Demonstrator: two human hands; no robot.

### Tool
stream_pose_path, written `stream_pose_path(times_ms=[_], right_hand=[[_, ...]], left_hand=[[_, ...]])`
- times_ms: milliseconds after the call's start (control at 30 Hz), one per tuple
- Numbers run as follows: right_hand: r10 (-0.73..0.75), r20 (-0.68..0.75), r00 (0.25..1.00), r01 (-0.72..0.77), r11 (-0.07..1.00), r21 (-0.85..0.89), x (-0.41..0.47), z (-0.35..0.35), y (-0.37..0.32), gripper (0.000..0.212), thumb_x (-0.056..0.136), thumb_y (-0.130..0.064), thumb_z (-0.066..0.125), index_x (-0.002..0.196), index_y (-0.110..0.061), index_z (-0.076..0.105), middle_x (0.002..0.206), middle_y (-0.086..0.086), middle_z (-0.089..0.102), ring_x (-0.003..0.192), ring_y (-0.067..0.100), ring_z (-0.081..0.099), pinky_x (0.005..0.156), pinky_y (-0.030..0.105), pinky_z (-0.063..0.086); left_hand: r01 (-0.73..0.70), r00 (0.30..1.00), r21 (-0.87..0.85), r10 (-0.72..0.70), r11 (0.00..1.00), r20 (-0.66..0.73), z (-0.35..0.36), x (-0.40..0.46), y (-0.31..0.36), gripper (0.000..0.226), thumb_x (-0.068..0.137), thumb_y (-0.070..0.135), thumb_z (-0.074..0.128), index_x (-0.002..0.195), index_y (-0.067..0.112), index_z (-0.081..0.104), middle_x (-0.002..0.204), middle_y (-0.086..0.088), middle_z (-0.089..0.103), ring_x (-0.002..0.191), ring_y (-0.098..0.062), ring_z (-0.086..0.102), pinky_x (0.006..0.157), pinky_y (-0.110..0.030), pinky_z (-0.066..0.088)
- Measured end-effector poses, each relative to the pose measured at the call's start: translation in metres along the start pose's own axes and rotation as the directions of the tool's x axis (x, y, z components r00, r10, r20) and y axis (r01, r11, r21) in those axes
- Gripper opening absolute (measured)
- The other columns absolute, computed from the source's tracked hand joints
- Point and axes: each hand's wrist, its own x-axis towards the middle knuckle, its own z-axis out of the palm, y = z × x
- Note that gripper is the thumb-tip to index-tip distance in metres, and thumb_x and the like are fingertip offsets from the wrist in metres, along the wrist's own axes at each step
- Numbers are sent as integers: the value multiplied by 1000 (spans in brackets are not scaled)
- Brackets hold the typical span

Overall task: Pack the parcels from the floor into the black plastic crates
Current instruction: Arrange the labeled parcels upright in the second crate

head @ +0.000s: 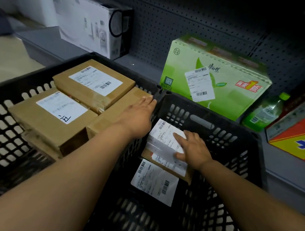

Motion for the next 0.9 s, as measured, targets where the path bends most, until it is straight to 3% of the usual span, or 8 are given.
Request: stream_pose_path(times_ms=[167, 367, 767, 900], right_hand=[[-61, -37, 997, 56, 990, -129, -3, 1, -5, 73, 89, -52, 48, 150, -34, 11, 155, 7, 20, 138, 27, 21, 112, 42, 16], [-80, 30, 996, 85, 945, -317, -6, 8, -9, 102, 83, -55, 59, 149, -26, -13, 158, 10, 3, 145, 33, 8, 112, 54, 15], [-46, 43, 998, 57, 951, -305, -5, 12, -10, 104, 85, -52, 58, 146, -28, -23, 159, 8, -6, 146, 30, 0, 113, 50, 20], [-33, 58, 998, 52, 931, -362, -5, 7, -13, 105, 85, -51, 59, 146, -26, -23, 158, 13, -4, 145, 34, 4, 112, 50, 22]], left_hand=[[5, 1000, 4, -5, 1000, 9, 0, 0, 0, 70, 91, 10, 40, 151, 18, 6, 159, 2, -2, 146, -12, -3, 119, -37, 11], [25, 1000, 12, -25, 1000, 19, -1, -2, 1, 72, 89, 8, 41, 151, 20, 5, 159, 4, -3, 146, -12, -4, 119, -40, 11], [26, 999, 39, -28, 999, 39, -3, -4, 3, 72, 90, 6, 40, 151, 20, 4, 159, 3, -5, 146, -12, -6, 119, -39, 9], [-5, 1000, 210, 5, 978, -2, -2, -7, 8, 68, 91, 10, 37, 151, 16, 5, 159, -3, -1, 146, -18, -5, 118, -44, 9]])
